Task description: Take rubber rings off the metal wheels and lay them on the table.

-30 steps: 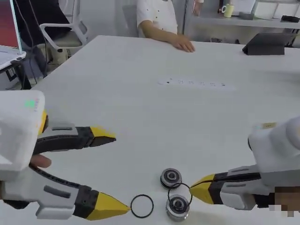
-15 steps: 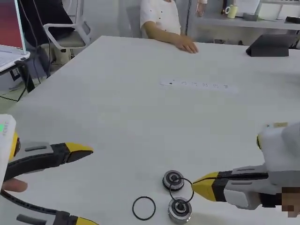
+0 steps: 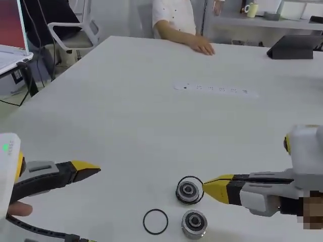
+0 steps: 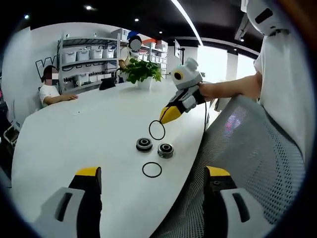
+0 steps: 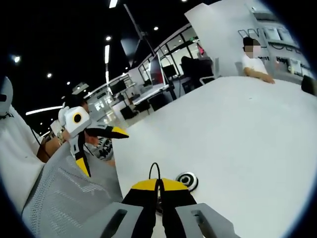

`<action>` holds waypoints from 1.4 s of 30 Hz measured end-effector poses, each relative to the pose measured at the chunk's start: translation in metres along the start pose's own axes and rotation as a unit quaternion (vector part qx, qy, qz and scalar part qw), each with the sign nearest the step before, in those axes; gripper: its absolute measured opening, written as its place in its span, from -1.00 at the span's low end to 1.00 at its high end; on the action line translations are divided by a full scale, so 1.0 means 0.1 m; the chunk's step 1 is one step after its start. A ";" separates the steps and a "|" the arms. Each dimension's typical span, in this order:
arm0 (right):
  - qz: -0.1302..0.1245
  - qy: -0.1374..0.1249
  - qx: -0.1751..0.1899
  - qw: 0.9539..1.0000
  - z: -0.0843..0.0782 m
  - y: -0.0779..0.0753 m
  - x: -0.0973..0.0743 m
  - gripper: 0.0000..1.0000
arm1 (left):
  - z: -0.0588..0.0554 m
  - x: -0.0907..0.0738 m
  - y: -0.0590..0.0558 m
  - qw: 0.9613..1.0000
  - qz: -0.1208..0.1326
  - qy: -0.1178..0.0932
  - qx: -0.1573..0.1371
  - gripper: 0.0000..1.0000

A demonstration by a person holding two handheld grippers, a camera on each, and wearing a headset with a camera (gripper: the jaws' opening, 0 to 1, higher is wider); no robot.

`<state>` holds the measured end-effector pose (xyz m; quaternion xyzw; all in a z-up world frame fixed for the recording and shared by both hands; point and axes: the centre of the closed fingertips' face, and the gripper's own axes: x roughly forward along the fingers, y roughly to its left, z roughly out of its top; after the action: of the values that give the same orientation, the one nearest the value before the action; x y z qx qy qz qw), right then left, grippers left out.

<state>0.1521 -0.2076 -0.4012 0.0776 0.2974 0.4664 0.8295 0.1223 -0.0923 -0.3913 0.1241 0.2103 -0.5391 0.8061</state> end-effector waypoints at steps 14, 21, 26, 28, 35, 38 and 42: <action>0.016 0.012 -0.012 1.000 -0.04 0.15 0.14 -1.00 | -0.05 0.01 0.00 1.000 -0.002 0.009 -0.010 0.69; 0.013 0.032 -0.042 0.999 -0.13 0.18 0.24 -1.00 | -0.08 0.00 0.02 1.000 0.004 0.013 -0.012 0.66; 0.011 0.051 -0.056 0.997 -0.23 0.20 0.33 -1.00 | -0.07 -0.01 0.03 1.000 0.009 0.008 -0.018 0.65; 0.006 0.059 -0.068 0.996 -0.27 0.18 0.36 -1.00 | -0.08 -0.01 0.04 1.000 0.011 0.011 -0.017 0.64; -0.004 0.087 -0.091 0.992 -0.40 0.13 0.46 -1.00 | -0.09 -0.01 0.04 1.000 0.012 0.012 -0.019 0.63; -0.012 0.102 -0.108 0.989 -0.45 0.10 0.48 -1.00 | -0.10 0.00 0.04 1.000 0.012 0.013 -0.020 0.63; -0.014 0.113 -0.132 0.985 -0.50 0.09 0.50 -1.00 | -0.10 0.00 0.04 1.000 0.012 0.014 -0.021 0.62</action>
<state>0.1368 -0.1685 -0.4589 -0.0900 0.3258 0.4955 0.8001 0.1239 -0.0865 -0.4003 0.1174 0.2314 -0.5232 0.8118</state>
